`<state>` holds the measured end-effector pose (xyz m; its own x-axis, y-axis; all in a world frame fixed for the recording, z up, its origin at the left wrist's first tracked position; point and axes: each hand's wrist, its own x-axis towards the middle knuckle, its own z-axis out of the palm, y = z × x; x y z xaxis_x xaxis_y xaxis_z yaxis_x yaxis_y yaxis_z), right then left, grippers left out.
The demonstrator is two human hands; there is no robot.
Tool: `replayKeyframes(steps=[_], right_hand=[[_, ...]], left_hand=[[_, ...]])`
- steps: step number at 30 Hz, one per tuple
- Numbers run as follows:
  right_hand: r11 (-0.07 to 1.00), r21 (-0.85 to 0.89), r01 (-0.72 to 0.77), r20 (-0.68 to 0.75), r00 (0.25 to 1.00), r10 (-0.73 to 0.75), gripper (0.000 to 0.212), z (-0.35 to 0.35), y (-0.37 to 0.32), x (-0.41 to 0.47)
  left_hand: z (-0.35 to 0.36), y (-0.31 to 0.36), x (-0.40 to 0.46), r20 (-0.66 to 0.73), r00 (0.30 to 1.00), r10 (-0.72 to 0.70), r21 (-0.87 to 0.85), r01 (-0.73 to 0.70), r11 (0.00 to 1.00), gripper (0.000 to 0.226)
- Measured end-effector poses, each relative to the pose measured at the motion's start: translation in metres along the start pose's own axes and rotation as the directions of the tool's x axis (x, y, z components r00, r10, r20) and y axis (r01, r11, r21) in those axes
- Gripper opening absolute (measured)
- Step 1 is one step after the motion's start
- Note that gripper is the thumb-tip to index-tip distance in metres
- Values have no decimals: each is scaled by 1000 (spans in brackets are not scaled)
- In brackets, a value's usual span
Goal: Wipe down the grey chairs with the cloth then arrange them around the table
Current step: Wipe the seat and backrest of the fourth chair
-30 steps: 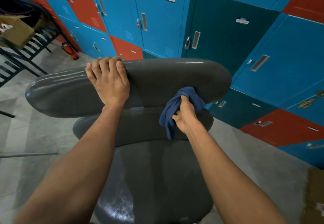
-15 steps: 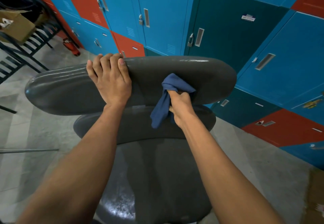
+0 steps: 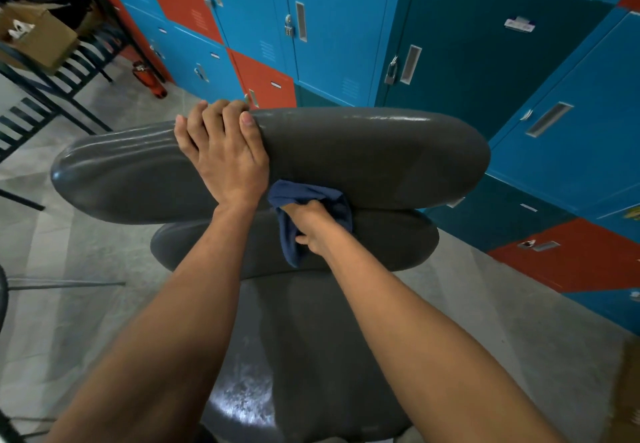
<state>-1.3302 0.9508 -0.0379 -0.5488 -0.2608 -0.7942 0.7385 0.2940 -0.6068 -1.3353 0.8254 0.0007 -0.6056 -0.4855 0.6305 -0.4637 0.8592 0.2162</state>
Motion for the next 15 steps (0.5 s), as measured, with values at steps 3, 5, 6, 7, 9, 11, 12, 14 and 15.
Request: replayKeyframes(steps=[3, 5, 6, 7, 9, 11, 12, 14, 15], right_hand=[[1000, -8, 29, 32, 999, -28, 44, 11, -5, 2], [998, 66, 2, -6, 1000, -2, 43, 1, -2, 3], [994, 109, 16, -44, 999, -12, 41, -9, 1, 3], [988, 146, 53, -86, 995, -41, 39, -22, 4, 3], [972, 198, 127, -175, 980, -92, 33, -57, 11, -1], [966, 191, 173, -244, 962, -124, 32, -89, 17, -6], [970, 169, 176, -254, 958, -130, 33, -97, 18, -7], [981, 115, 157, -259, 958, -123, 37, -94, 19, -3], [985, 95, 144, -251, 961, -116, 43, -86, 18, 0]], left_hand=[[0, -4, -1, -18, 1000, 17, 1, -17, 1000, 40], [1, -4, 0, -26, 999, 24, -5, -24, 1000, 38], [1, -4, 0, -20, 1000, 24, -11, -24, 1000, 36], [1, -4, 0, -13, 1000, 26, -15, -27, 1000, 34], [1, -4, -1, -6, 1000, 29, -13, -29, 1000, 34], [-1, -2, 0, 1, 1000, 15, -10, -15, 1000, 34], [-2, -1, 0, 9, 1000, 6, -2, -6, 1000, 34], [-5, 2, 0, 36, 999, -5, 16, 4, 1000, 35], [-7, 2, 0, 48, 999, -6, 19, 5, 1000, 36]])
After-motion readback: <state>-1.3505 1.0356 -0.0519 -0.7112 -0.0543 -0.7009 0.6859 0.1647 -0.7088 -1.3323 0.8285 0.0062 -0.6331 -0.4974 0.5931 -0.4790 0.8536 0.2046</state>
